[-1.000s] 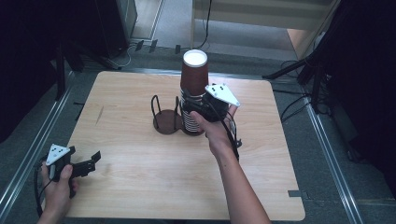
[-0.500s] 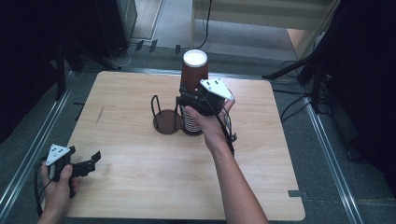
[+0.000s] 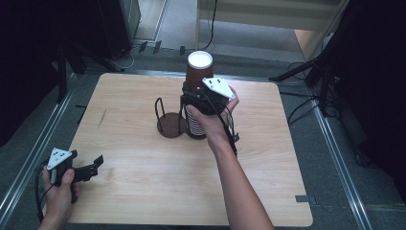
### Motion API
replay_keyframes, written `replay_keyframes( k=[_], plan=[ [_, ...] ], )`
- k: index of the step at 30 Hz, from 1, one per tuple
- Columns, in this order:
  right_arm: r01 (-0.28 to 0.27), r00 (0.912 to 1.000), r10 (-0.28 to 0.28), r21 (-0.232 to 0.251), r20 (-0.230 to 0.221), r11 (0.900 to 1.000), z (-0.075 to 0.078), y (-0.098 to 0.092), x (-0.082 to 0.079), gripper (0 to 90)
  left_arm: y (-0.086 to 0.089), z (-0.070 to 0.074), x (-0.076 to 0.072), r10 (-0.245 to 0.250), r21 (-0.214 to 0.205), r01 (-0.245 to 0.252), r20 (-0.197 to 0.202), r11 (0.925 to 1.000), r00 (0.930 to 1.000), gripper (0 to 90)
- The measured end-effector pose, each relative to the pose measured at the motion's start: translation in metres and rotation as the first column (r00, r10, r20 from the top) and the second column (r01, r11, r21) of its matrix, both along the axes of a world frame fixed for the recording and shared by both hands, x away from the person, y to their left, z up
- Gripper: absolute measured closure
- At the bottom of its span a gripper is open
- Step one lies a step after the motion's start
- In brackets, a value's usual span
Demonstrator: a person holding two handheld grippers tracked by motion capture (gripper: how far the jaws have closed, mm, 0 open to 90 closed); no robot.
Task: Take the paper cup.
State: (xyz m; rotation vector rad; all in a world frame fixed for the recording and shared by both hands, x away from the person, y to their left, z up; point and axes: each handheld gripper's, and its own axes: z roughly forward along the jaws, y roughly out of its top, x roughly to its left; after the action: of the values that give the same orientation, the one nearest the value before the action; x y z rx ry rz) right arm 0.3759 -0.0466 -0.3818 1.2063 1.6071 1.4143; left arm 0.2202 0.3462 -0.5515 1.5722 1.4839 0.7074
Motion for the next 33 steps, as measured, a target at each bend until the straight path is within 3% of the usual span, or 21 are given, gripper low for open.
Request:
replay_keyframes(
  k=[21, 25, 33],
  plan=[
    [0.002, 0.9998, -0.002, -0.026, 0.018, 0.9997, 0.005, 0.004, 0.003, 8.2, 0.0, 0.0, 0.0, -0.003, -0.001, 0.003, -0.004, 1.0, 1.0, 0.0],
    [-0.002, 1.0, 0.002, -0.016, 0.004, 0.9999, 0.012, 0.004, 0.006, 8.5, 0.0, 0.0, 0.002, 0.001, -0.001, -0.001, -0.006, 1.0, 1.0, 0.0],
    [0.001, 0.9998, 0.0, -0.01, 0.022, 0.9999, 0.033, 0.005, 0.005, 8.9, 0.001, 0.0, 0.001, -0.001, -0.004, 0.001, -0.004, 1.0, 1.0, 0.0]
  ],
)
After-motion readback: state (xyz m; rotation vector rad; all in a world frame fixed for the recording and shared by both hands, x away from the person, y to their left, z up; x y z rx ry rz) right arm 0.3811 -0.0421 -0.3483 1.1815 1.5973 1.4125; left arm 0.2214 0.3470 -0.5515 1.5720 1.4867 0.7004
